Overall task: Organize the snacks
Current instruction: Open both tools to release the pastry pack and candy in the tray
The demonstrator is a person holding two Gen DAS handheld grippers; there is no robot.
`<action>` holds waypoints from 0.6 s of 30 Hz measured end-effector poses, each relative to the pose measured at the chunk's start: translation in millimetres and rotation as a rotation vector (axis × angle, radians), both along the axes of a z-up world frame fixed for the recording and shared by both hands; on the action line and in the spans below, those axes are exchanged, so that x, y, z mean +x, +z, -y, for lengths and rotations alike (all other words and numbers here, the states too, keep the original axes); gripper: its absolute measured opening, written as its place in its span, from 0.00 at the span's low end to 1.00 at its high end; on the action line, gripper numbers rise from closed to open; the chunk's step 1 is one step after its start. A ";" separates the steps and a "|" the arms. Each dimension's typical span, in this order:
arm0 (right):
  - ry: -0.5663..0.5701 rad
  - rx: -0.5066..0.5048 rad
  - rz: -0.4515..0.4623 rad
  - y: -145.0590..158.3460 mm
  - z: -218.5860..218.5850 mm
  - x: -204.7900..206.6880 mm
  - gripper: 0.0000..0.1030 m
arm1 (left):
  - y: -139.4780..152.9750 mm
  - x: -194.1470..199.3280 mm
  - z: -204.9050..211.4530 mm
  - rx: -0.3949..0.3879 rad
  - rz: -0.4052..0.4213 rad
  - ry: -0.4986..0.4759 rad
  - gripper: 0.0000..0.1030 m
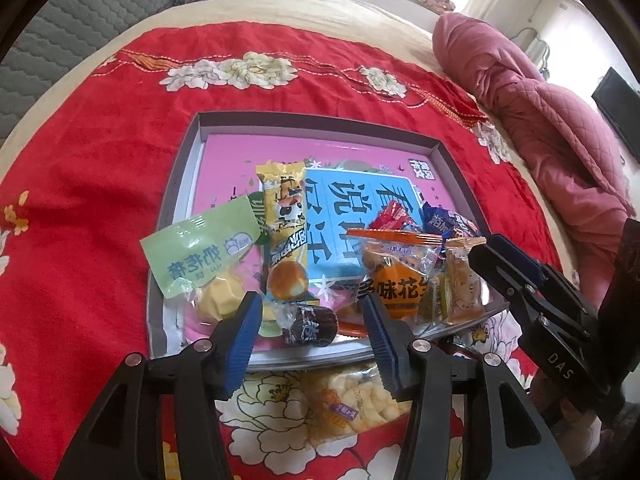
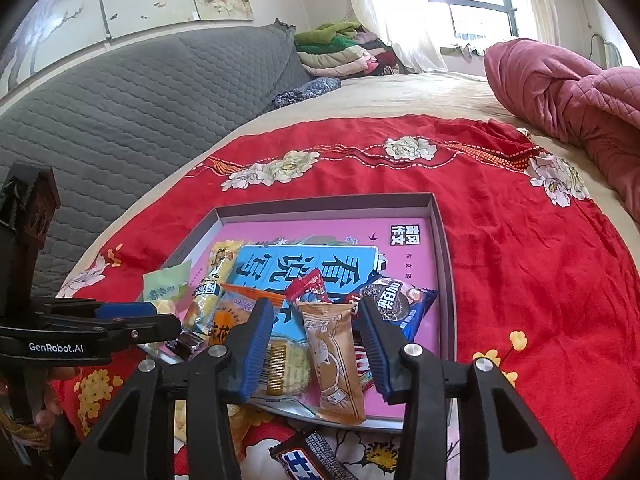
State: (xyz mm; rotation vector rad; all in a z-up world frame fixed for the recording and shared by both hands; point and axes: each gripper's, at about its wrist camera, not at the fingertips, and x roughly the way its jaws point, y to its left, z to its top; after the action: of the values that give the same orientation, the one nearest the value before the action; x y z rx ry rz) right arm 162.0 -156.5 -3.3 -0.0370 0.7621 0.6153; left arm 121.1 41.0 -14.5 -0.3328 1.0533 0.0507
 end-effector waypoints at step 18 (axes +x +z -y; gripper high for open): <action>0.038 0.027 0.047 14.1 0.5 -13.5 0.59 | 10.4 -6.8 5.5 0.002 0.011 -0.028 0.58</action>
State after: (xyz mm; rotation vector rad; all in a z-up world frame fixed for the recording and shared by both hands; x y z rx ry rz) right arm 148.6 -156.9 10.8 -0.0411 0.7091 0.6584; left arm 114.3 35.5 -4.1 -0.3157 1.0468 0.0245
